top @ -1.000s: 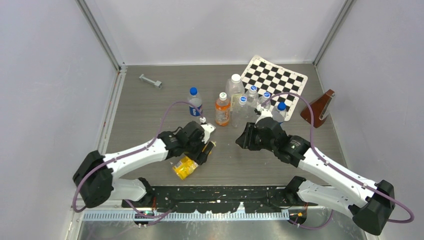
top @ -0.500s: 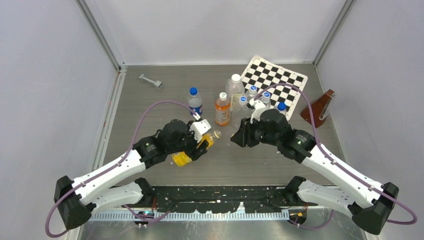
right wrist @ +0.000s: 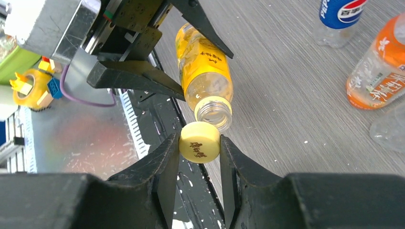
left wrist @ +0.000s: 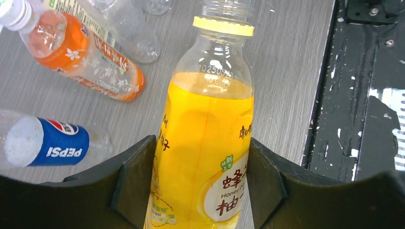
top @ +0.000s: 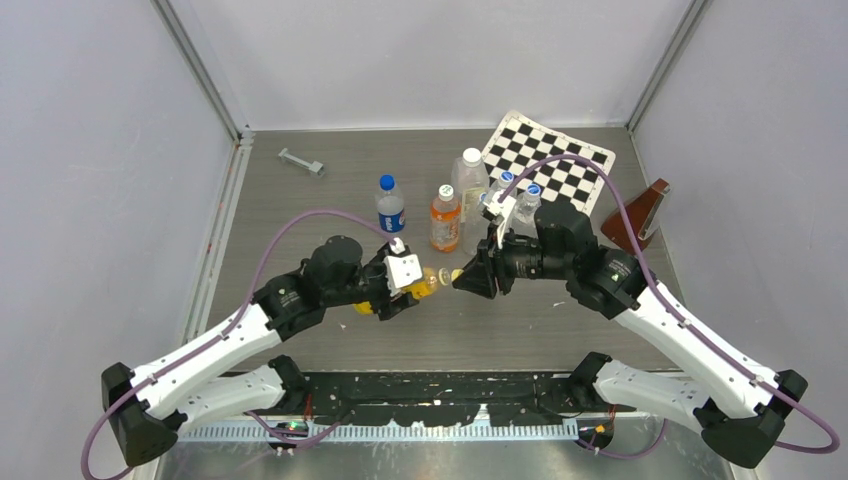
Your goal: Screw on the bottle caps
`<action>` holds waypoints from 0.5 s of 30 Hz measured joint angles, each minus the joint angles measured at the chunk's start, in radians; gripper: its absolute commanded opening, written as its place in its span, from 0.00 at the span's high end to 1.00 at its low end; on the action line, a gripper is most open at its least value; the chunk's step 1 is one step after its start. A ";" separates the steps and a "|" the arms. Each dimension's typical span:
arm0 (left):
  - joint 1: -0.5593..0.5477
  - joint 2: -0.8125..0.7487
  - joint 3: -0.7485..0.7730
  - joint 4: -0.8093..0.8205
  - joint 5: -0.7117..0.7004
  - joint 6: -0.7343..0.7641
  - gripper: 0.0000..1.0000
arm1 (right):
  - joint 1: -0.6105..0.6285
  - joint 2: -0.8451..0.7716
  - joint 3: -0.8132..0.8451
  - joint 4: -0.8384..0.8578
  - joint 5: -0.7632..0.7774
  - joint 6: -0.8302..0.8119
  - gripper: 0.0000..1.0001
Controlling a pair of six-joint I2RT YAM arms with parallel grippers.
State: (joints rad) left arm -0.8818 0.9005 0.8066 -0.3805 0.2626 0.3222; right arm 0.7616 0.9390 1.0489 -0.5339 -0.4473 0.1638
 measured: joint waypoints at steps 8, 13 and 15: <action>0.000 -0.008 0.004 0.018 0.055 0.022 0.89 | 0.000 0.021 0.009 -0.014 -0.046 -0.069 0.96; 0.000 -0.009 0.007 0.019 0.078 0.022 0.89 | 0.000 0.032 0.009 -0.006 -0.060 -0.075 0.96; 0.000 -0.009 0.007 0.022 0.087 0.022 0.89 | 0.000 0.032 0.009 0.002 -0.067 -0.075 0.96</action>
State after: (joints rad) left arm -0.8818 0.8913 0.8135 -0.3588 0.3492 0.3439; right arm 0.7616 0.9710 1.0576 -0.5320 -0.5144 0.0887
